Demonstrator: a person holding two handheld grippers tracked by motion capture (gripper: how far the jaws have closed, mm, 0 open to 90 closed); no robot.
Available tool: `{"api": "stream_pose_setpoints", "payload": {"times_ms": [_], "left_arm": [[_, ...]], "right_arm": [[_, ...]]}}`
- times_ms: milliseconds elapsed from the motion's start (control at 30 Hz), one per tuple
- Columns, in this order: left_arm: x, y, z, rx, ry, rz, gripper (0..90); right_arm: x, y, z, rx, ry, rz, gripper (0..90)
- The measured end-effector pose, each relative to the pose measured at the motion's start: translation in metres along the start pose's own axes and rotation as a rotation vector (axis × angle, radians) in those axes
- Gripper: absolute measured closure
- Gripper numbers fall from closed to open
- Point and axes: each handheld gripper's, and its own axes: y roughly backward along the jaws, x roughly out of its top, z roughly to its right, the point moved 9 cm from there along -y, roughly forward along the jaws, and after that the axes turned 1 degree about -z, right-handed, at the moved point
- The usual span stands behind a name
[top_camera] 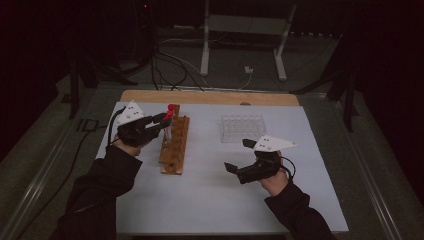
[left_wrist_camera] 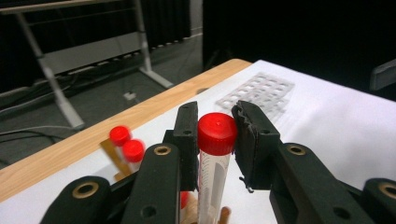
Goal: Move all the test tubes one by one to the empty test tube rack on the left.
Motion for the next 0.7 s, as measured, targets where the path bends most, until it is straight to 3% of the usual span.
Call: {"api": "stream_pose_setpoints", "payload": {"times_ms": [100, 500, 700], "left_arm": [[-0.01, -0.003, -0.001, 0.013, -0.004, -0.016, 72.3], [-0.051, -0.011, -0.006, 0.03, 0.052, -0.062, 72.1], [-0.063, -0.013, -0.005, 0.036, 0.042, -0.097, 71.9]], "right_arm": [[-0.001, 0.001, 0.0, 0.001, -0.002, -0.001, 0.0], [-0.001, 0.002, 0.003, 0.001, -0.012, 0.008, 0.0], [-0.001, 0.005, 0.003, -0.004, -0.009, 0.014, 0.0]]}}
